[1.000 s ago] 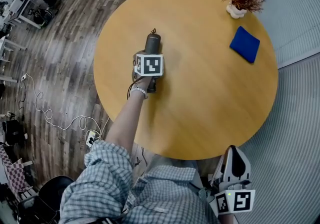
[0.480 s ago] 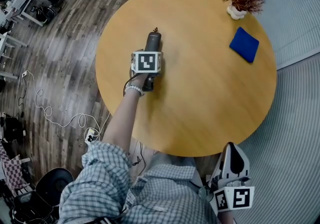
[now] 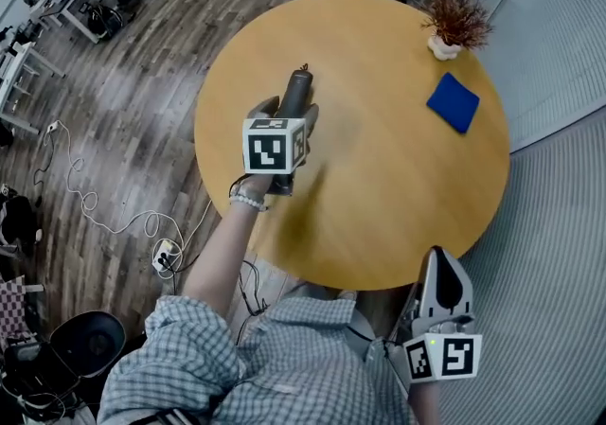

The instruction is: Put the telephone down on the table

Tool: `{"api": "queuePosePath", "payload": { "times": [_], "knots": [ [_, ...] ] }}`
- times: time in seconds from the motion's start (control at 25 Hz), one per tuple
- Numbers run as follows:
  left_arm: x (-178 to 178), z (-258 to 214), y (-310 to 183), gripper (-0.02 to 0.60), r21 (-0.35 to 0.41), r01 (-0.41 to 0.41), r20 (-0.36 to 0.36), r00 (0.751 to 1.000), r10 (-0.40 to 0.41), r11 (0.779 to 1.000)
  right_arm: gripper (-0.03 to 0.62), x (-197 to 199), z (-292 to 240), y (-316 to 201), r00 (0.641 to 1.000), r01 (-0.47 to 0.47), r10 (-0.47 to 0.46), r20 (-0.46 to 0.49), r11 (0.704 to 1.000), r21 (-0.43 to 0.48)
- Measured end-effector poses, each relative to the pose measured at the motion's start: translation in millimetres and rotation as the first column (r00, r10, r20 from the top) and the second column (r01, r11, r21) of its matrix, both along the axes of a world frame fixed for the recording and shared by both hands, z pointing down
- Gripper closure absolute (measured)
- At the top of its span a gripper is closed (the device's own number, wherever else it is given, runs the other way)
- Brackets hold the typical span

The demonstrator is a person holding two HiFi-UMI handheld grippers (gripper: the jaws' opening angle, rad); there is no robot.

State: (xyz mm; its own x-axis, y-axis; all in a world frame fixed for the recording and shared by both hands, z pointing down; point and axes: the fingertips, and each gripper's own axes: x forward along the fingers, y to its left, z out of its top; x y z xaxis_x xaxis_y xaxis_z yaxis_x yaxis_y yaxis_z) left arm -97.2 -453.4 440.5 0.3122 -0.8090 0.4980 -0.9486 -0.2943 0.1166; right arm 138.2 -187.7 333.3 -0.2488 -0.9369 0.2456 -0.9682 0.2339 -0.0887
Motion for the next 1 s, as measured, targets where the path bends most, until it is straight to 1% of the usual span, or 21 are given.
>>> {"api": "queuePosePath", "payload": {
  "times": [0.08,0.24,0.32,0.4,0.48,0.6,0.72,0.76,0.84,0.92,1.0],
  "knots": [
    [9.0,-30.5,22.9,0.255,0.054,-0.030,-0.016,0.999,0.031,0.998,0.588,1.7,-10.9,-0.6,1.000,0.007,-0.007,0.000,0.999,0.033],
    [37.2,-83.1,69.9,0.300,0.127,-0.089,-0.051,0.994,0.096,0.988,0.588,9.2,-41.4,2.0,1.000,0.015,-0.015,-0.003,0.996,0.089],
    [51.1,-101.4,92.6,0.318,0.159,-0.119,-0.068,0.989,0.132,0.980,0.588,11.7,-50.1,3.6,1.000,0.022,-0.022,-0.005,0.993,0.118],
    [56.4,-116.5,113.6,0.343,0.201,-0.136,-0.073,0.985,0.154,0.970,0.588,9.4,-52.5,4.5,0.999,0.034,-0.035,-0.002,0.989,0.146],
    [54.9,-134.3,131.0,0.411,0.244,-0.132,-0.067,0.986,0.153,0.961,0.588,6.7,-58.3,4.8,0.999,0.046,-0.047,0.002,0.985,0.168],
    [53.9,-161.0,154.4,0.494,0.301,-0.119,-0.056,0.988,0.142,0.946,0.588,6.8,-72.6,7.8,0.998,0.054,-0.055,0.002,0.979,0.195],
    [56.0,-176.9,175.9,0.553,0.344,-0.108,-0.047,0.990,0.133,0.933,0.588,6.3,-83.1,10.7,0.998,0.061,-0.063,0.002,0.974,0.219],
    [57.2,-180.0,182.6,0.568,0.352,-0.105,-0.055,0.990,0.132,0.930,0.588,5.4,-85.9,10.9,0.998,0.065,-0.067,0.001,0.972,0.226],
    [61.7,-183.7,196.0,0.572,0.358,-0.104,-0.093,0.985,0.146,0.928,0.588,3.7,-91.5,10.8,0.997,0.077,-0.078,-0.005,0.968,0.239],
    [66.2,-185.6,207.9,0.572,0.374,-0.106,-0.128,0.978,0.164,0.921,0.588,2.7,-95.9,10.2,0.996,0.091,-0.091,-0.013,0.964,0.252],
    [67.0,-186.7,215.5,0.573,0.394,-0.106,-0.129,0.977,0.169,0.913,0.588,1.6,-99.4,9.5,0.994,0.105,-0.104,-0.017,0.959,0.262]
  ]
}}
